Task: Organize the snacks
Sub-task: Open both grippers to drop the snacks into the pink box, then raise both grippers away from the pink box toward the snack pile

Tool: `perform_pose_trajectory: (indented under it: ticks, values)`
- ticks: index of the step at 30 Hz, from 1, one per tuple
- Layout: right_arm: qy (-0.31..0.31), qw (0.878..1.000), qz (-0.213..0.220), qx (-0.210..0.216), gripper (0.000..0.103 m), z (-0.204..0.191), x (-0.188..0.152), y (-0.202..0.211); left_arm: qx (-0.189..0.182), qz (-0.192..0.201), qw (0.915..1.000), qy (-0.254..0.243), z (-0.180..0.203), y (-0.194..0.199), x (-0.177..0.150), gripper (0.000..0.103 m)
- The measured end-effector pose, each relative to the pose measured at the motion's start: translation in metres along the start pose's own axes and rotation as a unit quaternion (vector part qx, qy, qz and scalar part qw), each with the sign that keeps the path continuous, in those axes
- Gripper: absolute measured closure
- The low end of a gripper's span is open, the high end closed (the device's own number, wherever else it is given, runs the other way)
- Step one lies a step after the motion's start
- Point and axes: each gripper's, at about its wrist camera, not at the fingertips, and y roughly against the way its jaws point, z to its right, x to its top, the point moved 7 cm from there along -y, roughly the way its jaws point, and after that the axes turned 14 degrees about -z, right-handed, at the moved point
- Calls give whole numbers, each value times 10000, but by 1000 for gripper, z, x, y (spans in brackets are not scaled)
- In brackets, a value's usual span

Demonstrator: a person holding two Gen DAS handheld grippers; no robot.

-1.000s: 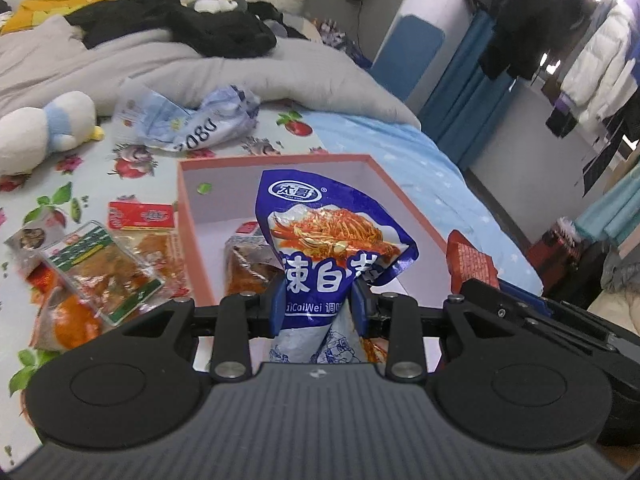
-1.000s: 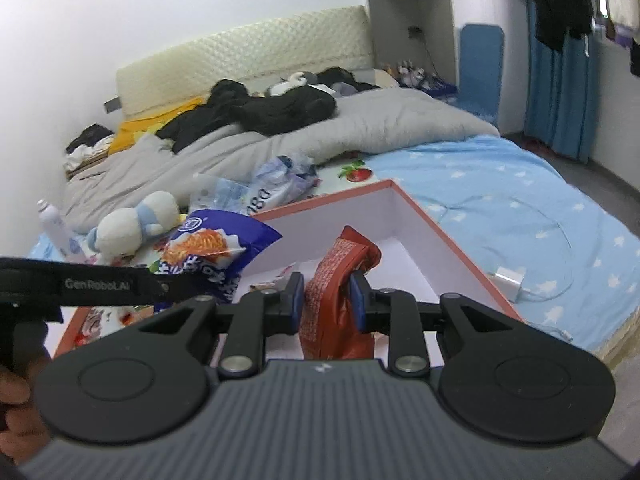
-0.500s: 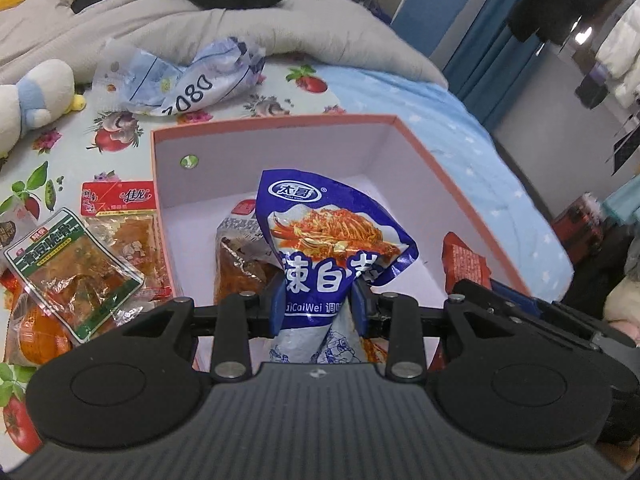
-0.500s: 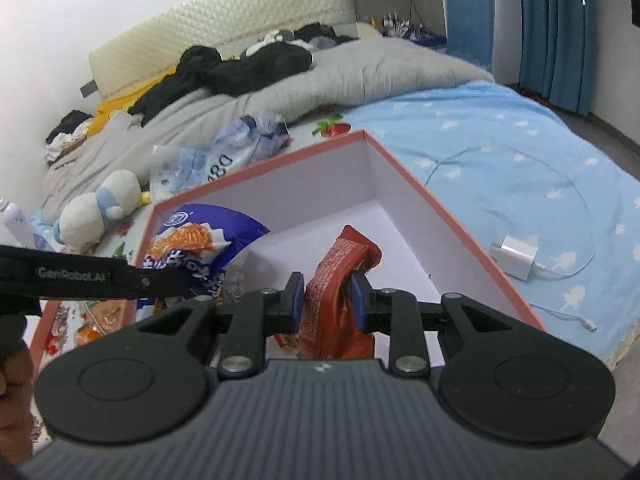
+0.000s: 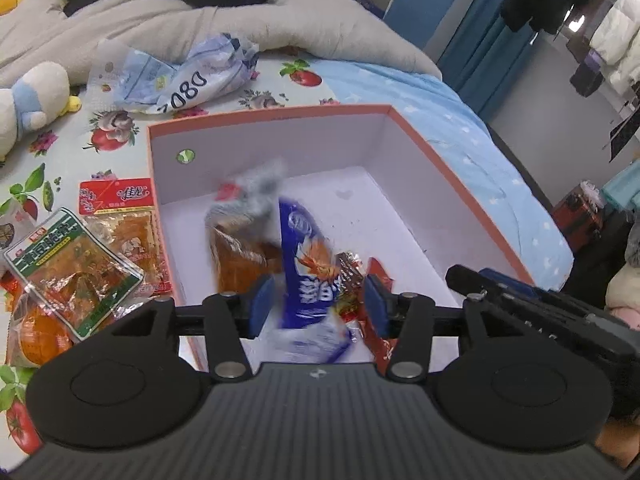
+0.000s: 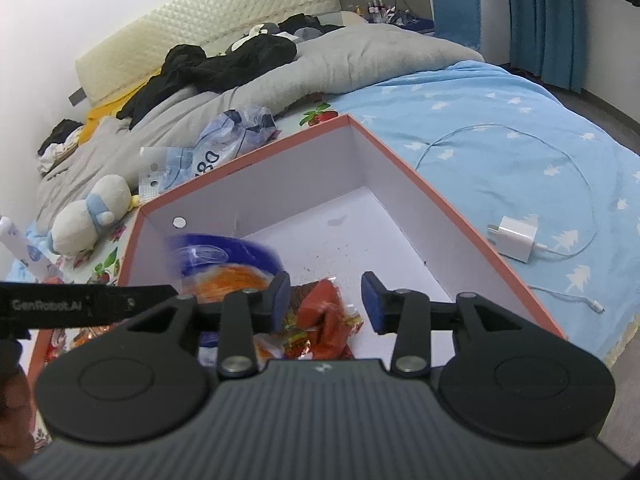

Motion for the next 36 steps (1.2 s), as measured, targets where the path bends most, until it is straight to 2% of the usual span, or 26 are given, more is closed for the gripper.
perform_pose_trajectory:
  ticks: [11, 23, 36]
  values:
    - [119, 9992, 294, 240, 61, -31, -24, 45, -20, 730, 9973, -111, -4, 72, -30, 46]
    - [591, 9945, 716, 478, 61, -76, -52, 92, 122, 1302, 9914, -51, -26, 132, -83, 46]
    - [1384, 9838, 702, 903, 61, -134, -101, 111, 405, 1709, 9838, 346, -65, 180, -154, 46]
